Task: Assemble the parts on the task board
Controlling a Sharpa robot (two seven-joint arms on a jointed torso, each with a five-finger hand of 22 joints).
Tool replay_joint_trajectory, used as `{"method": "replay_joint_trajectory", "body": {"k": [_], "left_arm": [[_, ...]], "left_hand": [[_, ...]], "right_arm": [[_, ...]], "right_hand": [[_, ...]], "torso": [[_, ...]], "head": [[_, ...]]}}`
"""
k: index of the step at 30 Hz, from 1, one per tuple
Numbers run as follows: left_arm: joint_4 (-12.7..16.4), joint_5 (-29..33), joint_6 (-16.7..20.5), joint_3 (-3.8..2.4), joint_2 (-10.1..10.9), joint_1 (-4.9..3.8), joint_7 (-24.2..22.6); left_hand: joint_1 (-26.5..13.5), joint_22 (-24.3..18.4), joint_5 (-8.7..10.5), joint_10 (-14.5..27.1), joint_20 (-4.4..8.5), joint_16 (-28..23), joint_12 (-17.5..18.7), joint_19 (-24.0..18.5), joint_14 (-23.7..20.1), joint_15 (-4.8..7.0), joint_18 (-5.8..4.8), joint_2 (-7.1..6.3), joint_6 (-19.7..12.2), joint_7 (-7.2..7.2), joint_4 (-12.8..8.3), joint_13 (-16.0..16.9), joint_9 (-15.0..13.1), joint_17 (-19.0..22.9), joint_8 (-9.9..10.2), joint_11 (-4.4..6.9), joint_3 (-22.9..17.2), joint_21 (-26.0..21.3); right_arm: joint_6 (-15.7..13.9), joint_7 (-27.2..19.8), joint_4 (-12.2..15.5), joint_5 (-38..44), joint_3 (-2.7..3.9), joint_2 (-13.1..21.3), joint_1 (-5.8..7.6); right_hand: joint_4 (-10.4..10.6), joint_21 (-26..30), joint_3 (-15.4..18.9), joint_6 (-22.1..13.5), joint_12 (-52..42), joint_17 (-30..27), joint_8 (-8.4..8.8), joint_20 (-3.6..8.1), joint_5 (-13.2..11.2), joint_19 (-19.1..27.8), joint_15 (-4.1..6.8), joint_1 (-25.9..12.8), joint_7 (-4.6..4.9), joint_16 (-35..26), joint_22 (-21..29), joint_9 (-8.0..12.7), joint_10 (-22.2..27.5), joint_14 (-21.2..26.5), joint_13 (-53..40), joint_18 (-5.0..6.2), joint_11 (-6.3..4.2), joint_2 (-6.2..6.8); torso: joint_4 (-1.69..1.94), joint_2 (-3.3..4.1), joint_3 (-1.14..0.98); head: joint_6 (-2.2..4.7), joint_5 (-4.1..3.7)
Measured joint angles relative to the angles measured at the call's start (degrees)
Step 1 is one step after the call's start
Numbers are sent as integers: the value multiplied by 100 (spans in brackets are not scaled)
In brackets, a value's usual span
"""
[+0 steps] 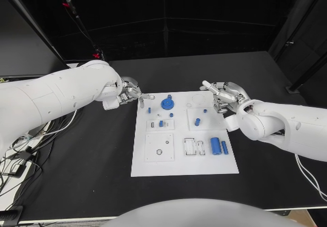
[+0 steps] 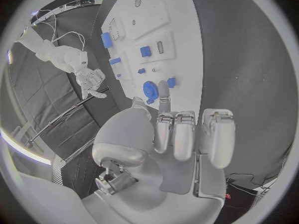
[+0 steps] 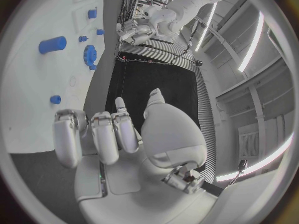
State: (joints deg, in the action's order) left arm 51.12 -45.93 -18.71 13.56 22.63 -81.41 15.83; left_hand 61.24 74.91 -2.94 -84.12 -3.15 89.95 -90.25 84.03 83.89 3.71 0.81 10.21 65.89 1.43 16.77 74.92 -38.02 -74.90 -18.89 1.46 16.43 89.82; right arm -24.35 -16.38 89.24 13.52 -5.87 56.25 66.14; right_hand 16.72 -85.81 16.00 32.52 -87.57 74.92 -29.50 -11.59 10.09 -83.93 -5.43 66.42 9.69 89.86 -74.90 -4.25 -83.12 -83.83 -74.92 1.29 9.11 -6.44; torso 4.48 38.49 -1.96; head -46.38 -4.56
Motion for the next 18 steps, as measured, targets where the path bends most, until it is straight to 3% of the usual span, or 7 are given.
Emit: {"method": "replay_joint_trajectory", "body": {"k": [10,18], "left_arm": [[-390,-92,-157,1,-274,86,0],[-478,-508,-179,1,-356,159,-1]], "left_hand": [[-22,0,0,0,0,0,0,0,0,0,0,22,17,-16,-17,0,0,0,29,0,17,0],[-22,0,0,0,0,0,0,0,0,0,0,22,37,4,-3,0,0,0,32,-1,30,0]], "right_arm": [[6,5,17,0,0,-13,0],[7,2,62,0,0,-13,0]], "right_hand": [[0,0,0,0,0,-1,0,0,0,0,0,0,0,0,0,5,0,0,0,1,0,0],[0,0,0,0,0,-1,0,0,0,0,0,0,0,0,0,5,0,0,0,0,0,0]], "torso": [[-26,54,16],[-36,114,25]], "head": [[147,69],[205,230]]}}
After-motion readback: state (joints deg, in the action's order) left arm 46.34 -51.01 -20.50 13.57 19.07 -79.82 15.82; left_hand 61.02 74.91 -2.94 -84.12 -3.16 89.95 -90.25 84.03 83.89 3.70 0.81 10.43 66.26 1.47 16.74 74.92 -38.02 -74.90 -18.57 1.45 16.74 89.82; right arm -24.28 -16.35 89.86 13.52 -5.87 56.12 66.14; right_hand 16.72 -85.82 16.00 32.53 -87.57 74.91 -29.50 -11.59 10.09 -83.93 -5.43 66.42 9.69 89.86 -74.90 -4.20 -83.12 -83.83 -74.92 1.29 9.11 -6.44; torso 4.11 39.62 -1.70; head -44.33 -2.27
